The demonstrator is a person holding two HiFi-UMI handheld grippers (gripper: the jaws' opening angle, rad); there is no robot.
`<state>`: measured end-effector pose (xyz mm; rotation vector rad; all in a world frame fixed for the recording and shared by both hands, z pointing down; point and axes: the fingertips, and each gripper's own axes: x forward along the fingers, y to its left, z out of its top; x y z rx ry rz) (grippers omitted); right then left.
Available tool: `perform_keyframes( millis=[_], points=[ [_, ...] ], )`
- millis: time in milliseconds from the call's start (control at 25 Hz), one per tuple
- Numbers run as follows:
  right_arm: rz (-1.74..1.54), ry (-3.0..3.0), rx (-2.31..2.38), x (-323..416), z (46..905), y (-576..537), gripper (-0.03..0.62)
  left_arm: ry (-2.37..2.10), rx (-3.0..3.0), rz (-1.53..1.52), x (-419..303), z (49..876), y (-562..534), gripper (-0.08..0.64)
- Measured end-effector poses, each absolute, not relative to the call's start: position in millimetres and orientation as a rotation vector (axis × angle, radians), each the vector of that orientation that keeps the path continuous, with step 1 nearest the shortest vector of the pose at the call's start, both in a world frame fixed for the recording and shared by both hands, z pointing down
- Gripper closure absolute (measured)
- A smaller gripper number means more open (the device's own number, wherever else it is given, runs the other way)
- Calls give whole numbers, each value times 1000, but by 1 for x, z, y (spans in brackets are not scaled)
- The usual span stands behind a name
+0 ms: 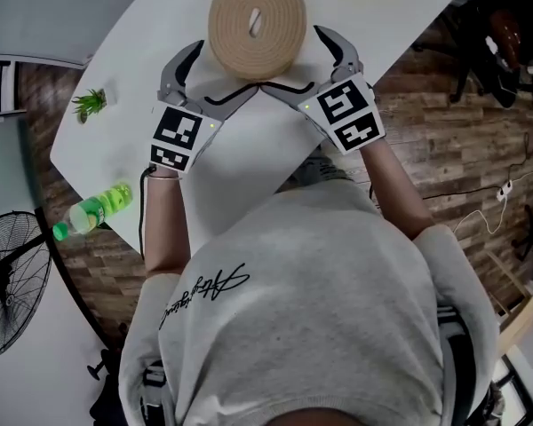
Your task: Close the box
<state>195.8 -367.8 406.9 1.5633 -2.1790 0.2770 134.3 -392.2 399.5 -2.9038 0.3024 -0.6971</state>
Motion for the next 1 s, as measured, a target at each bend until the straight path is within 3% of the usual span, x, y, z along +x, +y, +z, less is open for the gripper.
perform_keyframes(
  millis=[800, 1000],
  points=[
    [177, -2315, 1664, 194, 344, -339, 34, 436, -2879, -400, 124, 332, -364, 74],
    [138, -2339, 1664, 191, 330, -332, 69, 512, -2885, -258, 118, 307, -358, 74]
  ],
)
